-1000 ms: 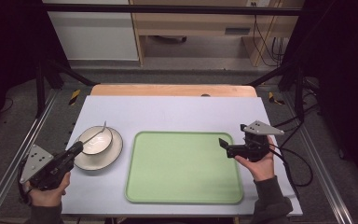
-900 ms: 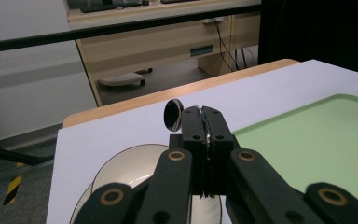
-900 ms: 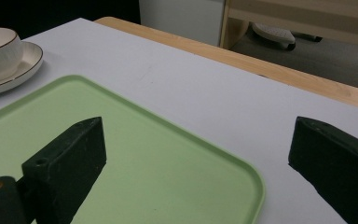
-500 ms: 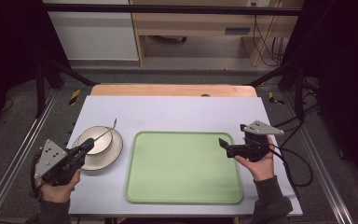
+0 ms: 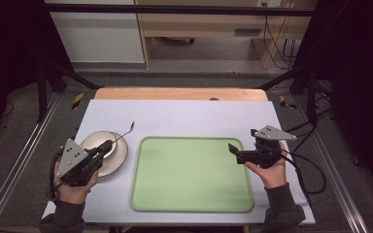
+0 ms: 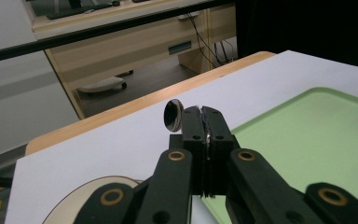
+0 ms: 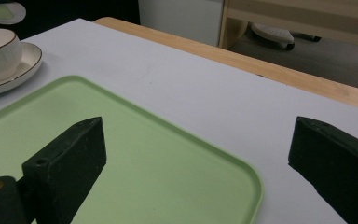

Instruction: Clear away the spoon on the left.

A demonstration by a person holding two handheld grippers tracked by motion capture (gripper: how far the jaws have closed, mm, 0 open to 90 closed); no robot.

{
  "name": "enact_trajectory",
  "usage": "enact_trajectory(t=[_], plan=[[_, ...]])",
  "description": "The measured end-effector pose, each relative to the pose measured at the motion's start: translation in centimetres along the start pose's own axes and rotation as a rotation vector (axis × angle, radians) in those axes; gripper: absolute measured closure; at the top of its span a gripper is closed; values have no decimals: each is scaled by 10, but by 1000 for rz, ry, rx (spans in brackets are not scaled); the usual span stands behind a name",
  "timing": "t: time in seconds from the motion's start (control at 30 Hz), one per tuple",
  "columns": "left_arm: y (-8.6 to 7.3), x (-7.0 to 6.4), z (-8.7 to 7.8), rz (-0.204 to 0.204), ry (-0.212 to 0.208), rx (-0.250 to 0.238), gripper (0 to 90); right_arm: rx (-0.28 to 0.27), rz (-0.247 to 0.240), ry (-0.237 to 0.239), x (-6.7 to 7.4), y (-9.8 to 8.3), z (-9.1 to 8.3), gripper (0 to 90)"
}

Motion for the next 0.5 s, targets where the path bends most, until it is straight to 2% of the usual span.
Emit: enact_trajectory(t=[0.13,0.5], plan=[[-1,-7,10,27,-9,5,888,-5,3,-2,-1,0,-2,43],[-14,-18,24,39,-38,49,888,3,-4,-1,-1,0,-1,41]])
Point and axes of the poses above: each handheld gripper's, and its own axes: z roughly forward along the jaws, y roughly out of its top, x roughly to its left, the point moved 2 cm from there along z, roughly forward along the jaws, and after that the axes turned 10 degrees about -z, right-handed, at the moved point
